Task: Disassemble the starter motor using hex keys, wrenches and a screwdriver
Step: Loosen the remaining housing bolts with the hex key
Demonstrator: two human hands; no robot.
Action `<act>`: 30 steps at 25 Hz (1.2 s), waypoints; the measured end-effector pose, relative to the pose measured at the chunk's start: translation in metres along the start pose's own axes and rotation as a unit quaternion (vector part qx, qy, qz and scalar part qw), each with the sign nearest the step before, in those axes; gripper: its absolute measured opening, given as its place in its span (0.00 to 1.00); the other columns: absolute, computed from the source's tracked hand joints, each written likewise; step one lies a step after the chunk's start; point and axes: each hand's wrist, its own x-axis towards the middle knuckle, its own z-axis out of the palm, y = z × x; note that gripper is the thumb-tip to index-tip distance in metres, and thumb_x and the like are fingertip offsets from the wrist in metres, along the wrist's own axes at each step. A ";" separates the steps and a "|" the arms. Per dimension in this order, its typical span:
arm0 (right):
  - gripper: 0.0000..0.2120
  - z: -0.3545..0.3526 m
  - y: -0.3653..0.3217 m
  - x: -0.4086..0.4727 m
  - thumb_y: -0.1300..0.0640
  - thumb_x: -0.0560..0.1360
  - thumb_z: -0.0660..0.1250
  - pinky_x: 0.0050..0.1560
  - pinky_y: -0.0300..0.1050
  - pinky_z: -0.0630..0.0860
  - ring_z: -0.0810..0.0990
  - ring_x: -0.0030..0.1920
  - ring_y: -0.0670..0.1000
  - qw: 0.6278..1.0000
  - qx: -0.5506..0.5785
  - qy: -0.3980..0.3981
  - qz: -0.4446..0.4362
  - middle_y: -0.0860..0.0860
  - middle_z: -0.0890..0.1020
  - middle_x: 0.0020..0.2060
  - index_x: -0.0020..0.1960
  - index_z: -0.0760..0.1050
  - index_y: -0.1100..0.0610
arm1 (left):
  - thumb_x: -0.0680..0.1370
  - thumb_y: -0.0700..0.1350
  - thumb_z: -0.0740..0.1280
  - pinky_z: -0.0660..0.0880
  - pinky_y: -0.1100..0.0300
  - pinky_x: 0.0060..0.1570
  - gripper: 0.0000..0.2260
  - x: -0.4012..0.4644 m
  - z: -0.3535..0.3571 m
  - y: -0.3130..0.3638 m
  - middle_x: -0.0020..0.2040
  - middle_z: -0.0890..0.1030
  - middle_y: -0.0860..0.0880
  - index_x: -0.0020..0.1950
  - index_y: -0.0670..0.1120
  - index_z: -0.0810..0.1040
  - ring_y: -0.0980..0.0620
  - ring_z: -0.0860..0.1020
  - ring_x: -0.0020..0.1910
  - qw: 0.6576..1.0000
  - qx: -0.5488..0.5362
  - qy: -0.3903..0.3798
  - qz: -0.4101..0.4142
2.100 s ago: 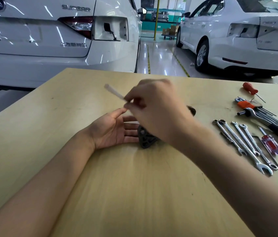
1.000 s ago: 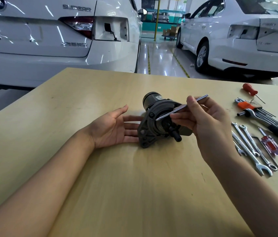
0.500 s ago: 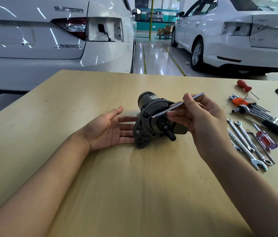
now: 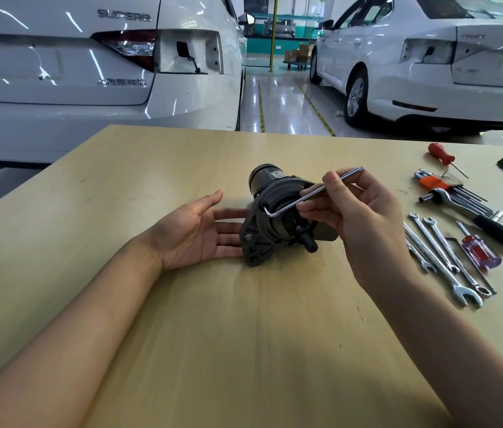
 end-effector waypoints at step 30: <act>0.03 0.045 -0.005 -0.017 0.63 0.72 0.69 0.43 0.39 0.70 0.76 0.39 0.47 0.718 -0.506 -0.292 -0.378 0.49 0.80 0.39 0.42 0.80 0.57 | 0.83 0.51 0.51 0.80 0.53 0.43 0.21 -0.010 0.011 0.002 0.45 0.78 0.40 0.53 0.41 0.80 0.45 0.78 0.45 0.999 -0.040 0.013 0.011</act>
